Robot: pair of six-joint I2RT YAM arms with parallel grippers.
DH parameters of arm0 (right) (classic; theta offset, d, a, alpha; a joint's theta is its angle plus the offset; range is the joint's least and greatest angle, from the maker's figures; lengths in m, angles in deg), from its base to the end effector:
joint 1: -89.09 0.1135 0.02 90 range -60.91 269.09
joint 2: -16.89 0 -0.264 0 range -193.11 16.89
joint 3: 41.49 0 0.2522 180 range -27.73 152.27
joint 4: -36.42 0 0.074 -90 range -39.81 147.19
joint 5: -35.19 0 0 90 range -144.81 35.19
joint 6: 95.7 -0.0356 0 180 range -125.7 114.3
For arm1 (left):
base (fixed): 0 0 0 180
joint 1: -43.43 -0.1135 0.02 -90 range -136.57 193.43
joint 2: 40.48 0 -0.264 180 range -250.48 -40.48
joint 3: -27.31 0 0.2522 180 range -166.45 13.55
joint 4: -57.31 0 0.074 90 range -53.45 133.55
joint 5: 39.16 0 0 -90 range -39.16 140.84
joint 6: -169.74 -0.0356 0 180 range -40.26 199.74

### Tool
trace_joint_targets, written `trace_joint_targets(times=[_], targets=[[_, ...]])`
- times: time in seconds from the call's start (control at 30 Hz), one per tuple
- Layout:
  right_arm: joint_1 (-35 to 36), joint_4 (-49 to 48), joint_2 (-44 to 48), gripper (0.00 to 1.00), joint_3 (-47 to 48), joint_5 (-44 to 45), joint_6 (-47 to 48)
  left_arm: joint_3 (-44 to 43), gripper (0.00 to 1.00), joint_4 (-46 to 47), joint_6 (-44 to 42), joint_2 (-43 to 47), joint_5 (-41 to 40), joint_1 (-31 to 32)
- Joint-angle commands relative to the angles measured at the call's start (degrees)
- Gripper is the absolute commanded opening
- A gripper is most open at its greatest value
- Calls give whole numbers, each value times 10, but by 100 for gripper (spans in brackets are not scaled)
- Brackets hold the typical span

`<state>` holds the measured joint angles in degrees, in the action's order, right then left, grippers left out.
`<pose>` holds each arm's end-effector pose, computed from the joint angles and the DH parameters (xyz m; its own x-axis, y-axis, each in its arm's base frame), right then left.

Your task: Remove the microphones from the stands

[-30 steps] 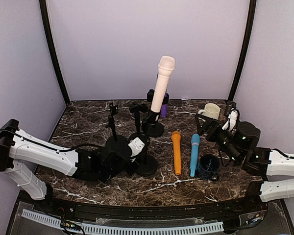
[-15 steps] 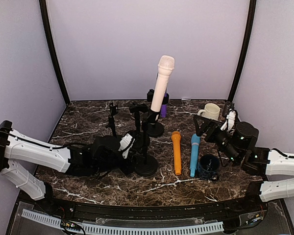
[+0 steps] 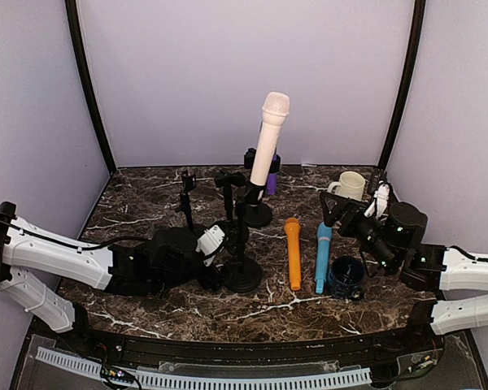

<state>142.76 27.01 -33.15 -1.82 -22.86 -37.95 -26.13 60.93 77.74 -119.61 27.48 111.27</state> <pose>0.1353 0.1522 0.2687 -0.2059 0.4843 -0.8503 -0.3077 0.7928 0.5260 0.1249 -0.2691 0.2233 -0.1168 0.3717 -0.9210 0.7161 0.6740 0.1812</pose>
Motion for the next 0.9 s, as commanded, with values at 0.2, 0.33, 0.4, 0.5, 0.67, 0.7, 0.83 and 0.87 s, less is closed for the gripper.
trace_joint_targets(times=[0.2, 0.33, 0.4, 0.5, 0.67, 0.7, 0.83, 0.87], targets=[[-4, -20, 10, 98, 4, 6, -3, -49, 81, 8, -83, -46, -100, 12], [-4, -20, 12, 98, 2, 8, -4, -57, 73, 9, -97, -58, -113, 16], [-4, -20, 12, 98, 3, 10, -4, -59, 66, 10, -101, -60, -114, 18], [-4, -21, 13, 98, 2, 10, -4, -61, 56, 13, -105, -61, -114, 22], [-4, -20, 14, 98, 0, 10, -6, -60, 48, 15, -108, -60, -119, 28], [-4, -20, 14, 98, 0, 10, -6, -60, 48, 15, -109, -61, -122, 31], [-4, -20, 13, 98, 1, 10, -7, -62, 42, 12, -108, -68, -128, 37], [-4, -20, 13, 98, 1, 10, -7, -63, 40, 11, -106, -68, -130, 37]])
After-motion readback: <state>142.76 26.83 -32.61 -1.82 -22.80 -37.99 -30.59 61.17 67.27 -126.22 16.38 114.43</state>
